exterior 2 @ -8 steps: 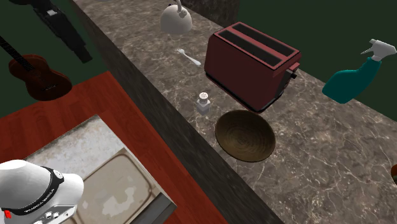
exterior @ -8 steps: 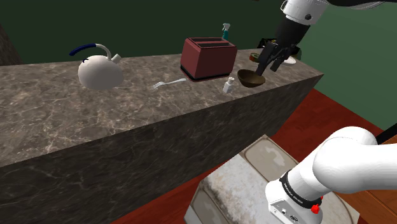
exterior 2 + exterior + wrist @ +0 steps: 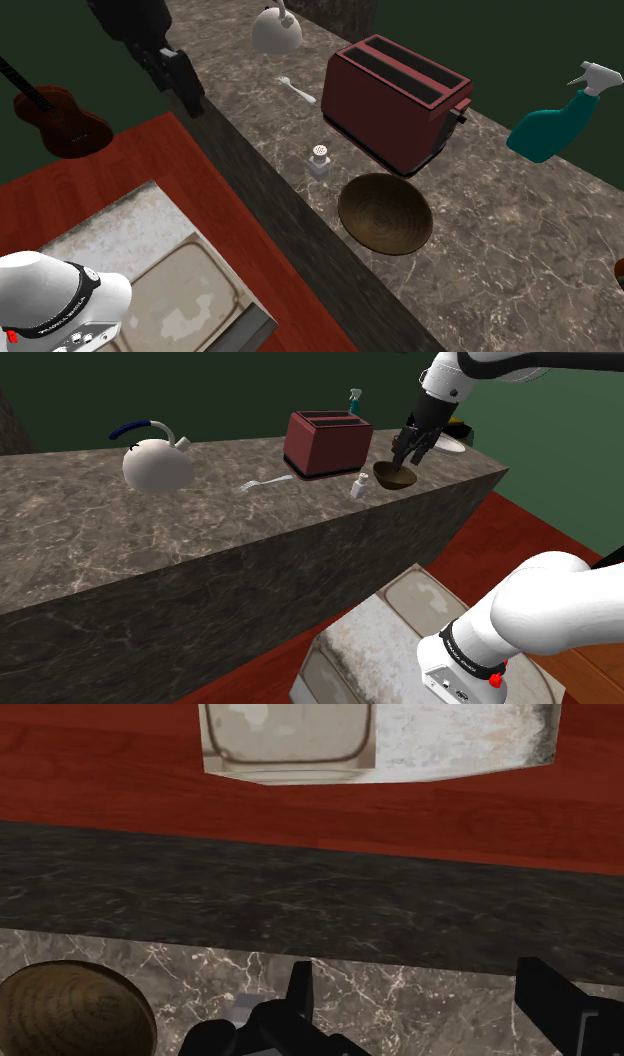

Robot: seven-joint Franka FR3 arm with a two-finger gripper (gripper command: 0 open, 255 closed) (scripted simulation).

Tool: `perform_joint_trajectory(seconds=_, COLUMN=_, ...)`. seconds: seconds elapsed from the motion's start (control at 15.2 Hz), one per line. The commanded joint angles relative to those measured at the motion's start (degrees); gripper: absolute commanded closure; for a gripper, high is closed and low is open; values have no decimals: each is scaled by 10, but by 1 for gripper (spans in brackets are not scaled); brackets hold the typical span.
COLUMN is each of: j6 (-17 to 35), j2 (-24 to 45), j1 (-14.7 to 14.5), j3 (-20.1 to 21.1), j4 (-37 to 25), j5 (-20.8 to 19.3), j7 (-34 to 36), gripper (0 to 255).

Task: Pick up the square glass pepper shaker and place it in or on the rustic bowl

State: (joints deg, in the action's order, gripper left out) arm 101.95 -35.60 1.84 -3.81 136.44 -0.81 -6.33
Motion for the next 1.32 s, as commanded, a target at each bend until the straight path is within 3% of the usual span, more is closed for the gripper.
perform_joint_trajectory(seconds=0.0, j6=28, j2=40, j1=2, j3=-13, j4=-6, j5=-6, j7=-21, gripper=0)
perform_joint_trajectory(seconds=0.66, j6=118, j2=257, j1=10, j3=-75, j4=-101, j5=-6, j7=-133, gripper=0)
perform_joint_trajectory(seconds=1.25, j6=147, j2=459, j1=31, j3=-97, j4=-243, j5=27, j7=-227, gripper=0)
